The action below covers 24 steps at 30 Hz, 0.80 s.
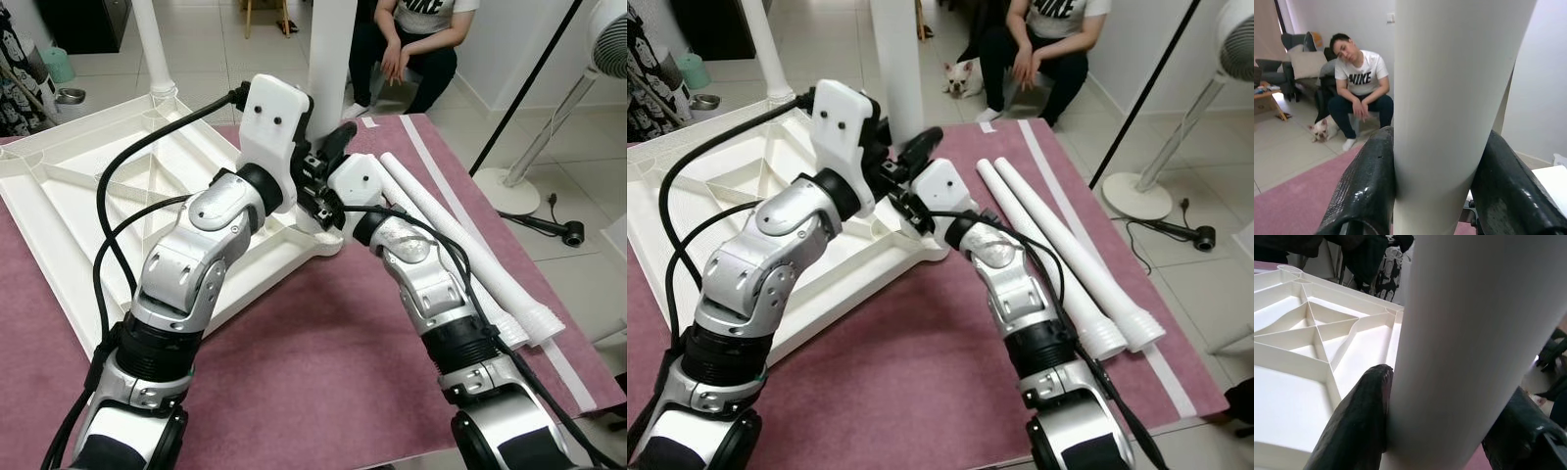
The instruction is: Building children table
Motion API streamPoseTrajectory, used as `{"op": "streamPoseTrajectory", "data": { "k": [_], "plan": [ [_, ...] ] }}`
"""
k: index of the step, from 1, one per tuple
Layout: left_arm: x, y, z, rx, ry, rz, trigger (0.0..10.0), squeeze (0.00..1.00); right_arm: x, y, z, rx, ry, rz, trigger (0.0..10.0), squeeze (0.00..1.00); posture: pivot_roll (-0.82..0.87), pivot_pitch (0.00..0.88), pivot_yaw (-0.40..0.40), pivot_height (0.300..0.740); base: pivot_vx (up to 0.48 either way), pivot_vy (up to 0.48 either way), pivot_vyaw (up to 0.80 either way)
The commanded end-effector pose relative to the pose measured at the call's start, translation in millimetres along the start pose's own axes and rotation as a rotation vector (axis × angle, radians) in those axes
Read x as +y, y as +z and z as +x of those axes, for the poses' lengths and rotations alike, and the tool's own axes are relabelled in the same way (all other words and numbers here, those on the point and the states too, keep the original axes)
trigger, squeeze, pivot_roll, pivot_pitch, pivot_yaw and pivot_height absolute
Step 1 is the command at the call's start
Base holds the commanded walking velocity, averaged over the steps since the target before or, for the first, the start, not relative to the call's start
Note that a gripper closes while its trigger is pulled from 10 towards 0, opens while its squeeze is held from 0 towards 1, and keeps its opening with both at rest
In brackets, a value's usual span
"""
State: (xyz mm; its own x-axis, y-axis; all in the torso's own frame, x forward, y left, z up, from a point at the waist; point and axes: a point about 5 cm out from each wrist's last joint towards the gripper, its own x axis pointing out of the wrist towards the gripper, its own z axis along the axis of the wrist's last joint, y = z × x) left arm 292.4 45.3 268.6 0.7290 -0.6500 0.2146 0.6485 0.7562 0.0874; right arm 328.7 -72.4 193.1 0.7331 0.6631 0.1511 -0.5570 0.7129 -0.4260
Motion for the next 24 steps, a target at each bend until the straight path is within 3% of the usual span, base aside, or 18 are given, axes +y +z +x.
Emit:
{"op": "streamPoseTrajectory", "data": {
  "k": [1, 2, 5, 7, 8, 11, 12, 13, 17, 19, 21, 22, 24],
  "plan": [
    [-4.0, -5, 4.0, 0.031, -0.004, -0.030, 10.0, 0.00, 9.8, 19, 6.7, -0.084, 0.037, -0.034, 0.0, 0.00, 0.05, 0.000, 0.022, 0.740, 0.000, 0.000, 0.00],
    [-6.1, -5, 1.5, 0.026, -0.042, -0.046, 10.0, 1.00, 8.0, 20, 6.7, -0.087, 0.023, -0.021, 0.0, 0.00, 0.05, 0.000, 0.022, 0.740, 0.000, 0.000, 0.00],
    [-7.3, -5, -0.4, 0.021, -0.065, -0.059, 10.0, 1.00, 6.4, 20, 6.8, -0.089, 0.010, -0.008, 0.0, 0.00, 0.05, 0.000, 0.022, 0.740, 0.000, 0.000, 0.00],
    [-5.9, -3, -7.3, 0.007, -0.105, -0.127, 10.0, 1.00, 0.8, 19, 7.0, -0.086, -0.031, 0.024, 0.0, 0.00, 0.05, 0.000, 0.030, 0.740, 0.000, 0.000, 0.00],
    [-1.7, 0, -13.6, -0.010, -0.115, -0.177, 10.0, 0.00, -6.2, 18, 6.8, -0.075, -0.075, 0.038, 0.0, 0.00, 0.05, 0.000, 0.033, 0.740, 0.000, 0.000, 0.00],
    [4.4, 2, -20.3, -0.026, -0.118, -0.228, 10.0, 0.00, -15.2, 15, 5.8, -0.066, -0.122, 0.066, 0.0, 0.00, 0.05, 0.000, 0.034, 0.740, 0.000, 0.000, 0.00],
    [10.9, 4, -26.5, -0.041, -0.116, -0.267, 10.0, 0.00, -23.5, 15, 3.9, -0.064, -0.161, 0.087, 1.3, 0.00, 0.06, 0.000, 0.035, 0.740, 0.000, 0.000, 0.00],
    [17.5, 5, -33.8, -0.047, -0.123, -0.279, 10.0, 0.00, -33.8, 15, 1.4, -0.065, -0.213, 0.125, 10.0, 0.00, 0.06, 0.000, 0.036, 0.740, 0.000, 0.000, 0.00],
    [27.0, 4, -50.2, -0.030, -0.163, -0.247, 10.0, 0.00, -53.6, 17, -5.2, -0.081, -0.294, 0.165, 10.0, 0.00, 0.06, 0.000, 0.040, 0.740, 0.000, 0.000, 0.00],
    [27.0, 4, -50.2, -0.030, -0.163, -0.247, 10.0, 0.00, -53.6, 17, -5.2, -0.081, -0.294, 0.165, 10.0, 0.00, 0.06, 0.000, 0.040, 0.740, 0.000, 0.000, 0.00],
    [32.7, 1, -54.9, -0.011, -0.149, -0.226, 10.0, 0.00, -60.0, 17, -8.1, -0.084, -0.316, 0.163, 10.0, 0.00, 0.06, 0.000, 0.040, 0.740, 0.000, 0.000, 0.00],
    [45.0, -5, -57.4, 0.026, -0.079, -0.195, 10.0, 0.00, -66.7, 17, -12.4, -0.082, -0.341, 0.163, 10.0, 0.00, 0.07, 0.000, 0.042, 0.740, 0.000, 0.000, 0.00],
    [45.0, -5, -57.4, 0.026, -0.079, -0.195, 10.0, 0.00, -66.7, 17, -12.4, -0.082, -0.341, 0.163, 10.0, 0.00, 0.07, 0.000, 0.042, 0.740, 0.000, 0.000, 0.00]
  ]
}}
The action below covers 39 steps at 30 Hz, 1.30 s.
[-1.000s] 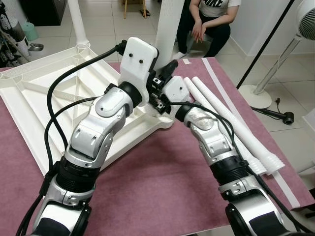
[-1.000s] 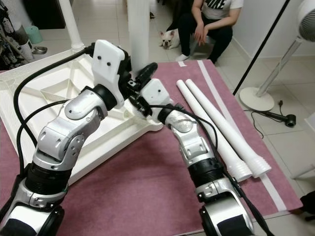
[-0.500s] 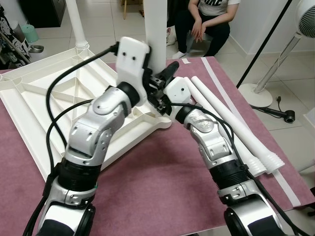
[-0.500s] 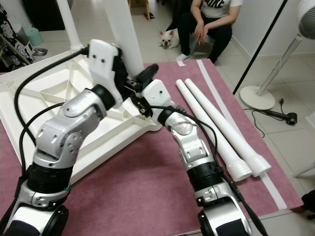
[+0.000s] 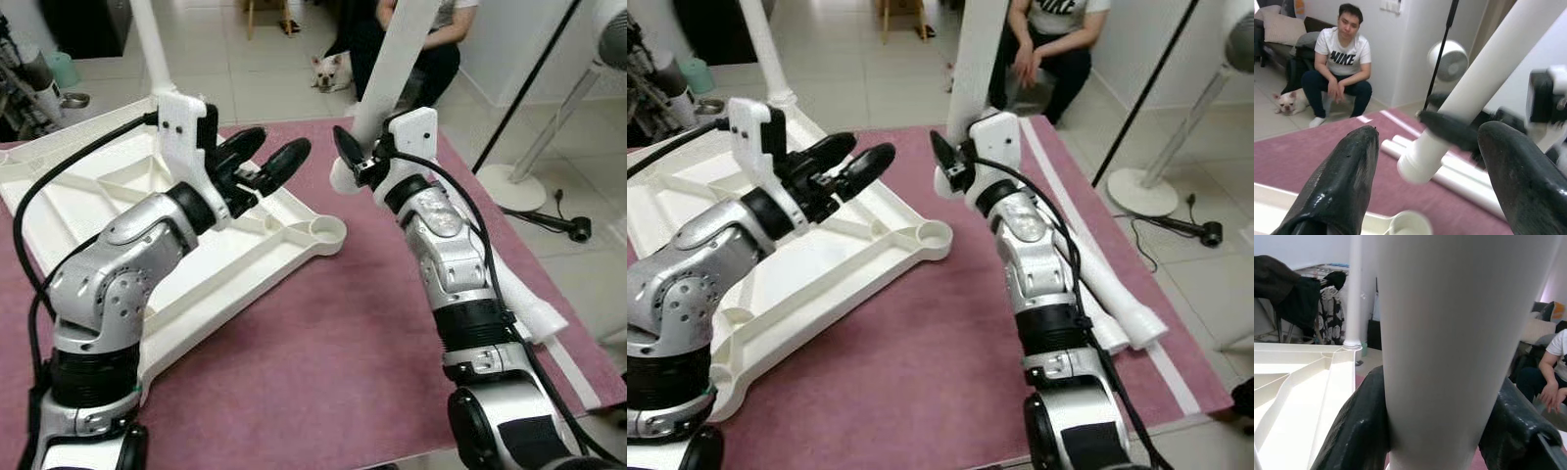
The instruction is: Building children table
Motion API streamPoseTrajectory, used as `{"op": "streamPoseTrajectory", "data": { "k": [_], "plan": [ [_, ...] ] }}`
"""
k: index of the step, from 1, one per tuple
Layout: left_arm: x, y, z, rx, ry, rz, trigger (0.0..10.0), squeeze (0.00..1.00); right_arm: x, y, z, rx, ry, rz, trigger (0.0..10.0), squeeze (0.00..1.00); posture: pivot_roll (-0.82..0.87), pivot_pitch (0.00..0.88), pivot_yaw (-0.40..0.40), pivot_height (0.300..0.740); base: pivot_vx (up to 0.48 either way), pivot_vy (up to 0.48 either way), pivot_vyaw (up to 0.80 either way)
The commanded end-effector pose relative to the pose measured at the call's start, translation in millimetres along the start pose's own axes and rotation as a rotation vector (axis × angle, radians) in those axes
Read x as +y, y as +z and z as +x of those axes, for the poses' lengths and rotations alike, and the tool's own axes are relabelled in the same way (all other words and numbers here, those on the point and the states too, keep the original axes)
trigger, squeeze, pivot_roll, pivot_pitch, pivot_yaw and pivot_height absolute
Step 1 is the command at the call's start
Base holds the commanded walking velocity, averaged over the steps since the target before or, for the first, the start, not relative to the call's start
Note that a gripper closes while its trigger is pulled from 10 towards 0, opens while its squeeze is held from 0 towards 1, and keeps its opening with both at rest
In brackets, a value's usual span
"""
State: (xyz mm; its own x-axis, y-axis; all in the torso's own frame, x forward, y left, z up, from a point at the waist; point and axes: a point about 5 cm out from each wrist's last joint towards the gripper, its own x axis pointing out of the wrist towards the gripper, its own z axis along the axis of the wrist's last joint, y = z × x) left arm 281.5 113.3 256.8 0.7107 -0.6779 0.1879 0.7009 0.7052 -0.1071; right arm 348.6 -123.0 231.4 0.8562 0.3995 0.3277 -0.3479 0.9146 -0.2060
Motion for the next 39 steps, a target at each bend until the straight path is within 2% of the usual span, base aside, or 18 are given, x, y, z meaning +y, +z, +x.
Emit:
{"op": "streamPoseTrajectory", "data": {
  "k": [1, 2, 3, 4, 5, 7, 8, 9, 11, 14, 19, 22, 23, 24, 25, 31, 35, 39],
  "plan": [
    [16.7, -11, -4.4, 0.107, 0.047, 0.145, 10.0, 0.00, -10.8, 2, -1.3, 0.000, -0.037, 0.009, 10.0, 0.00, 0.07, 0.000, 0.042, 0.740, 0.000, 0.000, 0.00],
    [16.7, -11, -4.4, 0.107, 0.047, 0.145, 10.0, 0.00, -10.8, 2, -1.3, 0.000, -0.037, 0.009, 10.0, 0.00, 0.07, 0.000, 0.042, 0.740, 0.000, 0.000, 0.00],
    [23.4, -24, -7.7, 0.234, 0.060, 0.333, 8.6, 0.00, -16.5, 1, -4.4, 0.005, -0.054, 0.004, 10.0, 0.00, 0.07, 0.000, 0.040, 0.740, 0.000, 0.000, 0.00],
    [23.4, -24, -7.7, 0.234, 0.060, 0.333, 8.6, 0.00, -16.5, 1, -4.4, 0.005, -0.054, 0.004, 10.0, 0.00, 0.07, 0.000, 0.040, 0.740, 0.000, 0.000, 0.00],
    [23.5, -39, -11.9, 0.351, 0.019, 0.462, 9.9, 0.00, -19.7, 0, -6.5, 0.010, -0.064, -0.004, 10.0, 0.00, 0.07, 0.000, 0.044, 0.740, 0.000, 0.000, 0.00],
    [23.5, -39, -11.9, 0.351, 0.019, 0.462, 9.9, 0.00, -19.7, 0, -6.5, 0.010, -0.064, -0.004, 10.0, 0.00, 0.07, 0.000, 0.044, 0.740, 0.000, 0.000, 0.00],
    [15.4, -56, -17.1, 0.445, -0.064, 0.482, 10.0, 0.00, -19.9, 0, -7.1, 0.012, -0.064, -0.009, 10.0, 0.00, 0.06, 0.000, 0.053, 0.740, 0.000, 0.000, 0.00],
    [15.4, -56, -17.1, 0.445, -0.064, 0.482, 10.0, 0.00, -19.9, 0, -7.1, 0.012, -0.064, -0.009, 10.0, 0.00, 0.06, 0.000, 0.053, 0.740, 0.000, 0.000, 0.00],
    [-1.0, -82, -24.1, 0.551, -0.161, 0.388, 10.0, 0.00, -16.4, 1, -5.1, 0.011, -0.052, -0.010, 10.0, 0.00, 0.06, 0.000, 0.060, 0.740, 0.000, 0.000, 0.00],
    [-1.0, -82, -24.1, 0.551, -0.161, 0.388, 10.0, 0.00, -16.4, 1, -5.1, 0.011, -0.052, -0.010, 10.0, 0.00, 0.06, 0.000, 0.060, 0.740, 0.000, 0.000, 0.00],
    [-17.9, -101, -33.5, 0.612, -0.203, 0.256, 10.0, 0.00, -11.9, -1, -2.7, 0.022, -0.035, -0.004, 10.0, 0.00, 0.06, 0.000, 0.050, 0.740, 0.000, 0.000, 0.00],
    [-18.7, -105, -34.6, 0.618, -0.190, 0.274, 10.0, 0.00, -11.2, -2, -2.5, 0.028, -0.028, -0.005, 10.0, 0.00, 0.07, 0.000, 0.043, 0.740, 0.000, 0.000, 0.00],
    [-15.2, -111, -33.5, 0.627, -0.143, 0.306, 9.1, 0.00, -9.6, -3, -1.5, 0.031, -0.021, -0.002, 10.0, 0.00, 0.07, 0.000, 0.037, 0.740, 0.000, 0.000, 0.00],
    [-15.2, -111, -33.5, 0.627, -0.143, 0.306, 9.1, 0.00, -9.6, -3, -1.5, 0.031, -0.021, -0.002, 10.0, 0.00, 0.07, 0.000, 0.037, 0.740, 0.000, 0.000, 0.00],
    [-12.6, -117, -31.6, 0.634, -0.107, 0.339, 4.9, 0.00, -7.8, -3, -0.2, 0.031, -0.014, 0.002, 10.0, 0.00, 0.07, 0.000, 0.032, 0.740, 0.000, 0.000, 0.00],
    [-7.6, -127, -27.5, 0.644, -0.050, 0.387, 4.9, 0.00, -4.2, -3, 2.0, 0.029, -0.002, 0.010, 10.0, 0.00, 0.07, 0.000, 0.029, 0.740, 0.000, 0.000, 0.00],
    [-3.1, -133, -25.3, 0.668, -0.032, 0.403, 3.9, 0.00, -1.5, -3, 2.7, 0.029, 0.007, 0.014, 10.0, 0.00, 0.07, 0.000, 0.031, 0.740, 0.000, 0.000, 0.00],
    [0.9, -137, -26.1, 0.692, -0.020, 0.411, 4.6, 0.00, -1.2, -3, 1.6, 0.031, 0.005, 0.013, 10.0, 0.00, 0.06, 0.000, 0.035, 0.740, 0.000, 0.000, 0.00]
  ]
}}
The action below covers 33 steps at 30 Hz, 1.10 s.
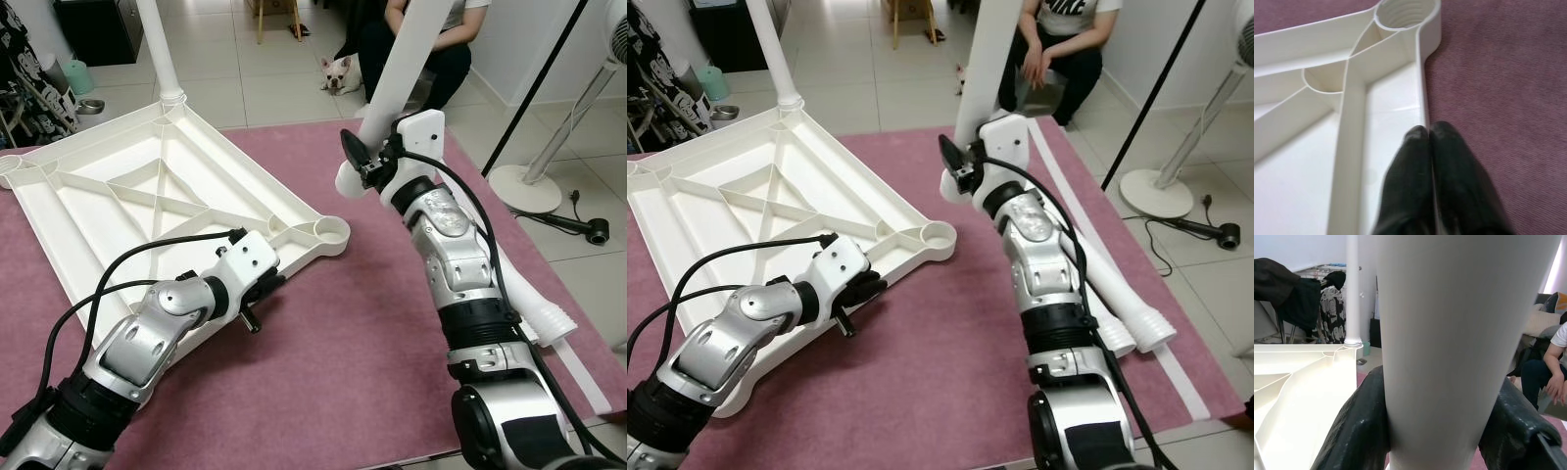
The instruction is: Building children table
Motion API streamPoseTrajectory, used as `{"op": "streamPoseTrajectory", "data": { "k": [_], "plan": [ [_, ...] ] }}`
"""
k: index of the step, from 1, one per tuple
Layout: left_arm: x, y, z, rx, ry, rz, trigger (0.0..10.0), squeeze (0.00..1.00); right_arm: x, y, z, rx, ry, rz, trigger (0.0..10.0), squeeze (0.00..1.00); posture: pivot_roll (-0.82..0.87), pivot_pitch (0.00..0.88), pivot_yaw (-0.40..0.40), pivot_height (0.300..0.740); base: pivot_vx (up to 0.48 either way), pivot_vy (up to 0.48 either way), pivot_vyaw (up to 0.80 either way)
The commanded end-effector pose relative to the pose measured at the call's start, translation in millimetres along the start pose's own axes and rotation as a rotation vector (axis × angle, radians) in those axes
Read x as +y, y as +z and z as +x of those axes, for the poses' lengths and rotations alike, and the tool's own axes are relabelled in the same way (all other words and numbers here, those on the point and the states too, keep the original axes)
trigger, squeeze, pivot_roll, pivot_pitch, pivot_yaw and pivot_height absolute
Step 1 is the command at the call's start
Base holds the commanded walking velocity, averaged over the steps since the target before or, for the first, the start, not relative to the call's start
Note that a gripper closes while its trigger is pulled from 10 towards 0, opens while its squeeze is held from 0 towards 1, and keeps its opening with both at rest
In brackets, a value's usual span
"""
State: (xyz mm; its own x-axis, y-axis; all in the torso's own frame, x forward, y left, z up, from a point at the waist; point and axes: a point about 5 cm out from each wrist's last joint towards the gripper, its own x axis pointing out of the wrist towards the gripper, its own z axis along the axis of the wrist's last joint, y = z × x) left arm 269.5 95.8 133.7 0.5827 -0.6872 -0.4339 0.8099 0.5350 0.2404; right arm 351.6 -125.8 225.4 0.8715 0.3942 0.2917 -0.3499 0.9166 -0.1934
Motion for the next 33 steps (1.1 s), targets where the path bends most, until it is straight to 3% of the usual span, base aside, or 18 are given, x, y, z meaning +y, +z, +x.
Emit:
{"op": "streamPoseTrajectory", "data": {
  "k": [1, 2, 3, 5, 6, 11, 14, 15, 17, 18, 22, 25, 27, 29, 30, 32, 33],
  "plan": [
    [3.7, -19, 4.4, 0.098, 0.135, -0.009, 10.0, 0.00, 1.2, 3, 1.6, -0.008, 0.007, 0.001, 10.0, 0.00, 0.06, 0.000, 0.040, 0.740, 0.000, 0.000, 0.00],
    [5.0, -20, 5.8, 0.104, 0.145, -0.001, 10.0, 0.00, 1.3, 3, 1.3, -0.008, 0.006, 0.001, 10.0, 0.00, 0.06, 0.000, 0.040, 0.740, 0.000, 0.000, 0.00],
    [5.4, -19, 6.7, 0.100, 0.142, 0.000, 10.0, 0.30, 1.4, 3, 1.0, -0.008, 0.005, 0.001, 10.0, 0.00, 0.06, 0.000, 0.044, 0.740, 0.000, 0.000, 0.00],
    [5.5, -19, 7.1, 0.095, 0.138, -0.001, 10.0, 0.30, 1.6, 3, 0.9, -0.008, 0.004, 0.001, 10.0, 0.00, 0.06, 0.000, 0.045, 0.740, 0.000, 0.000, 0.00],
    [5.1, -17, 6.9, 0.083, 0.125, -0.015, 10.0, 1.00, 1.5, 3, 0.8, -0.008, 0.003, 0.001, 10.0, 0.00, 0.06, 0.000, 0.045, 0.740, 0.000, 0.000, 0.00],
    [6.8, 1, 1.2, -0.046, 0.087, -0.170, 10.0, 1.00, 1.6, 3, 0.5, -0.010, 0.001, -0.001, 10.0, 0.00, 0.06, 0.000, 0.047, 0.740, 0.000, 0.000, 0.00],
    [9.5, 6, 1.0, -0.079, 0.093, -0.213, 10.0, 1.00, 2.0, 2, 0.9, -0.009, 0.003, -0.001, 10.0, 0.00, 0.06, 0.000, 0.043, 0.740, 0.000, 0.000, 0.00],
    [10.0, 4, 2.0, -0.064, 0.100, -0.189, 10.0, 0.70, 2.4, 2, 1.2, -0.009, 0.005, 0.000, 10.0, 0.00, 0.06, 0.000, 0.043, 0.740, 0.000, 0.000, 0.00],
    [10.2, 3, 2.9, -0.053, 0.105, -0.169, 10.0, 0.70, 2.6, 2, 1.3, -0.009, 0.007, 0.001, 10.0, 0.00, 0.06, 0.000, 0.043, 0.740, 0.000, 0.000, 0.00],
    [10.3, 0, 5.4, -0.026, 0.119, -0.136, 10.0, 0.00, 3.2, 2, 1.7, -0.010, 0.009, 0.001, 10.0, 0.00, 0.06, 0.000, 0.042, 0.740, 0.000, 0.000, 0.00],
    [8.4, -8, 11.5, 0.026, 0.138, -0.066, 10.0, 0.00, 4.1, 3, 2.5, -0.013, 0.012, 0.002, 10.0, 0.00, 0.06, 0.000, 0.043, 0.740, 0.000, 0.000, 0.00],
    [5.7, -13, 14.7, 0.063, 0.134, -0.020, 9.1, 0.00, 4.0, 3, 2.2, -0.014, 0.012, 0.001, 10.0, 0.00, 0.06, 0.000, 0.046, 0.740, 0.000, 0.000, 0.00],
    [5.7, -14, 15.6, 0.069, 0.135, -0.022, 9.0, 0.00, 3.8, 3, 1.9, -0.014, 0.011, 0.001, 10.0, 0.00, 0.06, 0.000, 0.046, 0.740, 0.000, 0.000, 0.00],
    [6.4, -16, 17.5, 0.082, 0.137, -0.034, 6.5, 0.00, 3.4, 3, 1.5, -0.014, 0.009, 0.001, 10.0, 0.00, 0.06, 0.000, 0.049, 0.740, 0.000, 0.000, 0.00],
    [7.1, -17, 18.1, 0.085, 0.139, -0.047, 2.8, 0.00, 3.4, 3, 1.2, -0.013, 0.007, 0.001, 10.0, 0.00, 0.06, 0.000, 0.051, 0.740, 0.000, 0.000, 0.00],
    [7.6, -18, 18.4, 0.088, 0.140, -0.055, 2.8, 0.00, 3.4, 3, 1.2, -0.013, 0.006, 0.002, 10.0, 0.00, 0.06, 0.000, 0.051, 0.740, 0.000, 0.000, 0.00],
    [8.3, -18, 18.2, 0.088, 0.139, -0.074, 0.0, 0.00, 3.4, 3, 1.0, -0.013, 0.005, 0.002, 10.0, 0.00, 0.06, 0.000, 0.053, 0.740, 0.000, 0.000, 0.00]
  ]
}}
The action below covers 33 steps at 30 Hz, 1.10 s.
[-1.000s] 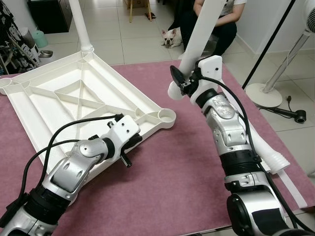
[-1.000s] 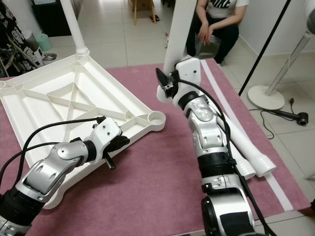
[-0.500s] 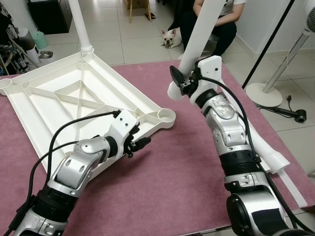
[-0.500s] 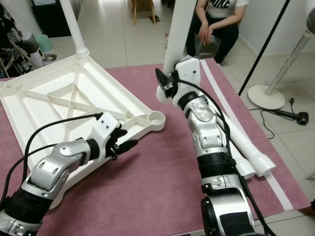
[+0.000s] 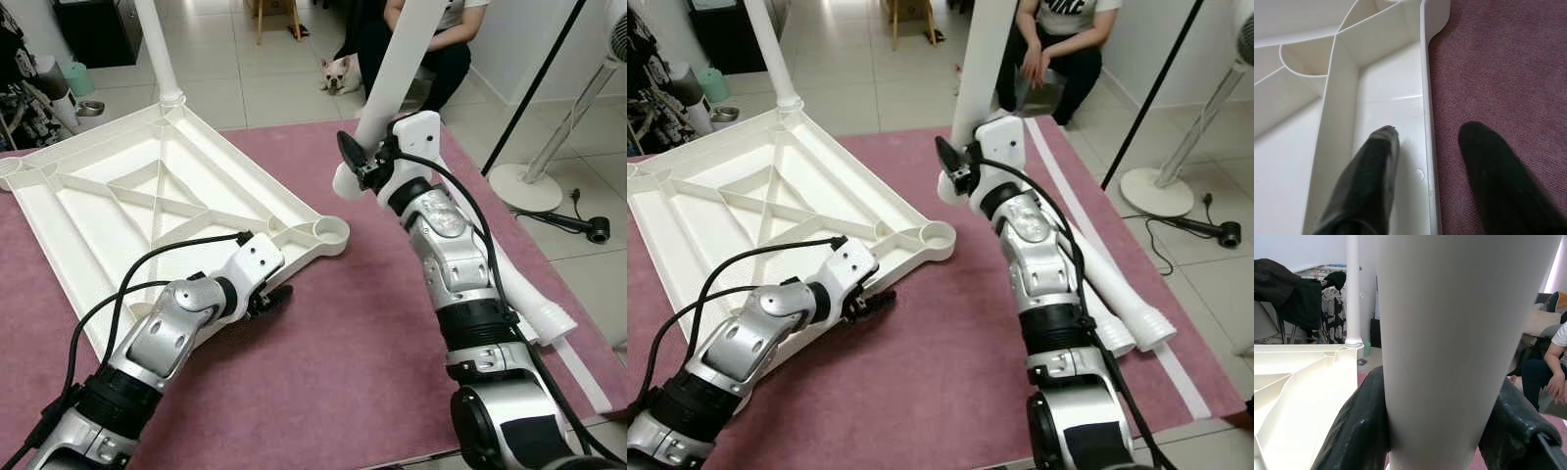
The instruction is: Building children table
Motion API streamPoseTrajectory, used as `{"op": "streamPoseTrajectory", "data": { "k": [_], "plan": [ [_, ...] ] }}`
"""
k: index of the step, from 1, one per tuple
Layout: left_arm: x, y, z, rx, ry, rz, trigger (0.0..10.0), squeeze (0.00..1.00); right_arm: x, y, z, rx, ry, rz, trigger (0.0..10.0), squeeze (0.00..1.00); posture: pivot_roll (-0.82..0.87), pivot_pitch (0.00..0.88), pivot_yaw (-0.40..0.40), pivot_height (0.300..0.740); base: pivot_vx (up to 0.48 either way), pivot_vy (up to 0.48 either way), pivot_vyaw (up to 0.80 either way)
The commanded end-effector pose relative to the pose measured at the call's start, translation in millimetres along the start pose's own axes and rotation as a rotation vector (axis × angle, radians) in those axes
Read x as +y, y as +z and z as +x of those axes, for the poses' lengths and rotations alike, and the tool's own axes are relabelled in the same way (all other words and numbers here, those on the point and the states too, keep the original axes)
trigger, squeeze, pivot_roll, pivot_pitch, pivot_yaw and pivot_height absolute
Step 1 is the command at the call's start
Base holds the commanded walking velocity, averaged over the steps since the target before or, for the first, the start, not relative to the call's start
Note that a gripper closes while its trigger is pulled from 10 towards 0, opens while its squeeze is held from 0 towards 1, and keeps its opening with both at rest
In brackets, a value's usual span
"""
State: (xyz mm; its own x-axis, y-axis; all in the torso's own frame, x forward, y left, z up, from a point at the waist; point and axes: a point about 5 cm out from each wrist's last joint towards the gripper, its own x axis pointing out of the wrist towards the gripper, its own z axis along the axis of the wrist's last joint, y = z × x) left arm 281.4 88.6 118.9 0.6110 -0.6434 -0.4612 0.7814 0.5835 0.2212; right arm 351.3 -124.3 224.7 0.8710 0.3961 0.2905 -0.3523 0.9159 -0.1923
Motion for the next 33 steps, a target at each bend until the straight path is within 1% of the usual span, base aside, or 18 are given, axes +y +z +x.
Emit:
{"op": "streamPoseTrajectory", "data": {
  "k": [1, 5, 11, 15, 16, 17, 18, 19, 20, 21, 22, 23, 25, 26, 28, 30, 31, 33],
  "plan": [
    [7.3, -10, 0.5, 0.043, 0.094, -0.043, 0.0, 0.00, 1.8, 3, 0.7, -0.014, 0.002, 0.000, 10.0, 0.00, 0.06, 0.000, 0.054, 0.740, 0.000, 0.000, 0.00],
    [8.1, -10, -0.5, 0.042, 0.076, -0.052, 0.0, 0.00, 1.6, 3, 0.4, -0.013, -0.001, 0.001, 10.0, 0.00, 0.06, 0.000, 0.054, 0.740, 0.000, 0.000, 0.00],
    [6.4, -12, -4.6, 0.047, 0.044, -0.008, 0.0, 0.00, 1.6, 3, 0.4, -0.013, -0.003, 0.002, 10.0, 0.00, 0.06, 0.000, 0.054, 0.740, 0.000, 0.000, 0.00],
    [7.7, -14, -9.1, 0.058, 0.037, 0.051, 0.0, 0.00, 1.4, 3, 0.4, -0.014, -0.004, 0.003, 10.0, 0.00, 0.06, 0.000, 0.054, 0.740, 0.000, 0.000, 0.00],
    [10.5, -13, -13.2, 0.061, 0.032, 0.093, 0.0, 0.00, 1.3, 3, 0.5, -0.014, -0.005, 0.004, 10.0, 0.00, 0.06, 0.000, 0.054, 0.740, 0.000, 0.000, 0.00],
    [10.5, -13, -13.2, 0.061, 0.032, 0.093, 0.0, 0.00, 1.3, 3, 0.5, -0.014, -0.005, 0.004, 10.0, 0.00, 0.06, 0.000, 0.054, 0.740, 0.000, 0.000, 0.00],
    [15.3, -10, -19.4, 0.055, 0.022, 0.129, 0.0, 0.00, 1.1, 3, 0.7, -0.014, -0.005, 0.004, 10.0, 0.00, 0.07, 0.000, 0.050, 0.740, 0.000, 0.000, 0.00],
    [15.3, -10, -19.4, 0.055, 0.022, 0.129, 0.0, 0.00, 1.1, 3, 0.7, -0.014, -0.005, 0.004, 10.0, 0.00, 0.07, 0.000, 0.050, 0.740, 0.000, 0.000, 0.00],
    [22.5, -4, -27.5, 0.042, 0.016, 0.169, 10.0, 0.00, 1.0, 3, 1.1, -0.016, -0.004, 0.003, 10.0, 0.00, 0.07, 0.000, 0.050, 0.740, 0.000, 0.000, 0.00],
    [22.5, -4, -27.5, 0.042, 0.016, 0.169, 10.0, 0.00, 1.0, 3, 1.1, -0.016, -0.004, 0.003, 10.0, 0.00, 0.07, 0.000, 0.050, 0.740, 0.000, 0.000, 0.00],
    [29.3, 5, -37.5, 0.017, -0.001, 0.195, 10.0, 0.00, 1.2, 4, 1.6, -0.018, -0.002, 0.004, 10.0, 0.00, 0.07, 0.000, 0.050, 0.740, 0.000, 0.000, 0.00],
    [29.3, 5, -37.5, 0.017, -0.001, 0.195, 10.0, 0.00, 1.2, 4, 1.6, -0.018, -0.002, 0.004, 10.0, 0.00, 0.07, 0.000, 0.050, 0.740, 0.000, 0.000, 0.00],
    [42.9, 17, -57.0, -0.002, -0.016, 0.259, 10.0, 0.00, 2.8, 5, 2.7, -0.024, 0.002, 0.007, 10.0, 0.00, 0.07, 0.000, 0.049, 0.740, 0.000, 0.000, 0.00],
    [42.9, 17, -57.0, -0.002, -0.016, 0.259, 10.0, 0.00, 2.8, 5, 2.7, -0.024, 0.002, 0.007, 10.0, 0.00, 0.07, 0.000, 0.049, 0.740, 0.000, 0.000, 0.00],
    [51.2, 19, -68.2, 0.004, -0.019, 0.280, 10.0, 0.00, 4.6, 6, 3.1, -0.028, 0.007, 0.011, 10.0, 0.00, 0.08, 0.000, 0.050, 0.740, 0.000, 0.000, 0.00],
    [54.3, 13, -76.6, 0.019, -0.037, 0.238, 10.0, 0.00, 8.1, 6, 3.7, -0.031, 0.019, 0.019, 10.0, 0.00, 0.08, 0.000, 0.050, 0.740, 0.000, 0.000, 0.00],
    [54.3, 13, -76.6, 0.019, -0.037, 0.238, 10.0, 0.00, 8.1, 6, 3.7, -0.031, 0.019, 0.019, 10.0, 0.00, 0.08, 0.000, 0.050, 0.740, 0.000, 0.000, 0.00],
    [52.6, 1, -84.4, 0.041, -0.062, 0.178, 10.0, 0.00, 15.3, 7, 4.3, -0.034, 0.046, 0.032, 10.0, 0.00, 0.08, 0.000, 0.037, 0.740, 0.000, 0.000, 0.00]
  ]
}}
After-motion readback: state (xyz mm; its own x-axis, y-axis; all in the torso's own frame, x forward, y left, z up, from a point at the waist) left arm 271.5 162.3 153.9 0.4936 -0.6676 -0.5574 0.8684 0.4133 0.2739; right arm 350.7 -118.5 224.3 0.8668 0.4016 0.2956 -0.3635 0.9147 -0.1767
